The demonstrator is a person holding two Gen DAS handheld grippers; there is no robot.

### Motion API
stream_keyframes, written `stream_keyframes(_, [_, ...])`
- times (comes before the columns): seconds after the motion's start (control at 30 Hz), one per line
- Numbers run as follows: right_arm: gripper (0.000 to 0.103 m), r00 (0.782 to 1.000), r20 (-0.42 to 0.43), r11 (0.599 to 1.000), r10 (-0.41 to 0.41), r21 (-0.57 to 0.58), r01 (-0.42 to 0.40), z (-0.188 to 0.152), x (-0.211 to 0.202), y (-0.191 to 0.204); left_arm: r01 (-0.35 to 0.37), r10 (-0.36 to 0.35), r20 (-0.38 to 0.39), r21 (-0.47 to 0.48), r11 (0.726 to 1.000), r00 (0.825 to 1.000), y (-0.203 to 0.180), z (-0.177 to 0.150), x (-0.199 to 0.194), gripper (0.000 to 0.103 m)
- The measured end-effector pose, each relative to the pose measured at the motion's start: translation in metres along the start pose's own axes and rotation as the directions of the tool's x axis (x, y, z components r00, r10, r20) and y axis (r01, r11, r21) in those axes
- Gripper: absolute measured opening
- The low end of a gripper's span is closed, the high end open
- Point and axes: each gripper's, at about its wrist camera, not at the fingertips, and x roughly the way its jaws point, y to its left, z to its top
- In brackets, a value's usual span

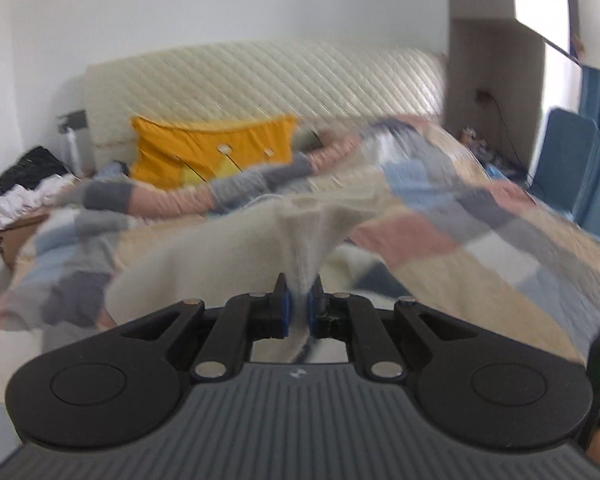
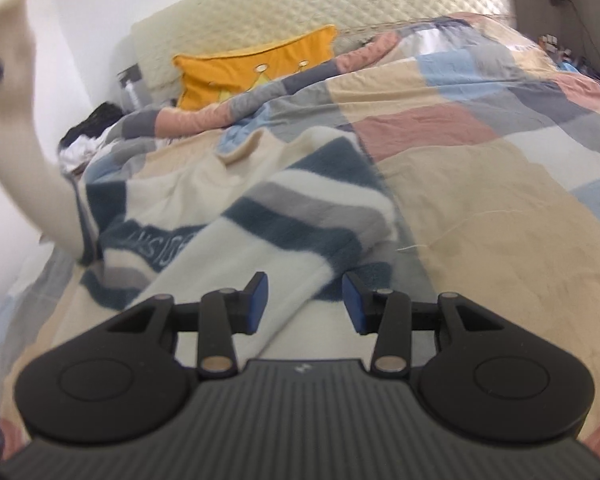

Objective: Fold large clothes

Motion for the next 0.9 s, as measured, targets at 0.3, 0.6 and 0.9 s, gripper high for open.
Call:
stream_keyframes(0.3, [0.046, 0.997, 0.040, 0.988, -0.058, 0.144, 0.052, 0.007, -0.008, -0.031, 0.155, -0.159, -0.228, -0.035, 0.987, 0.961, -0.068, -0.135, 0.085, 0.010])
stream_keyframes(0.6, [0.046, 0.999, 0.016, 0.987, -0.033, 0.159, 0.030, 0.005, -0.004, -0.034, 0.161, -0.185, -0.320, -0.099, 0.982, 0.929, -0.056, -0.193, 0.123, 0.011])
stream_keyframes(0.9, [0.046, 1.000, 0.001, 0.992, -0.010, 0.127, 0.010, 0.002, -0.002, -0.024, 0.238, -0.276, -0.258, -0.169, 0.957, 0.926, -0.031, -0.161, 0.077, 0.057])
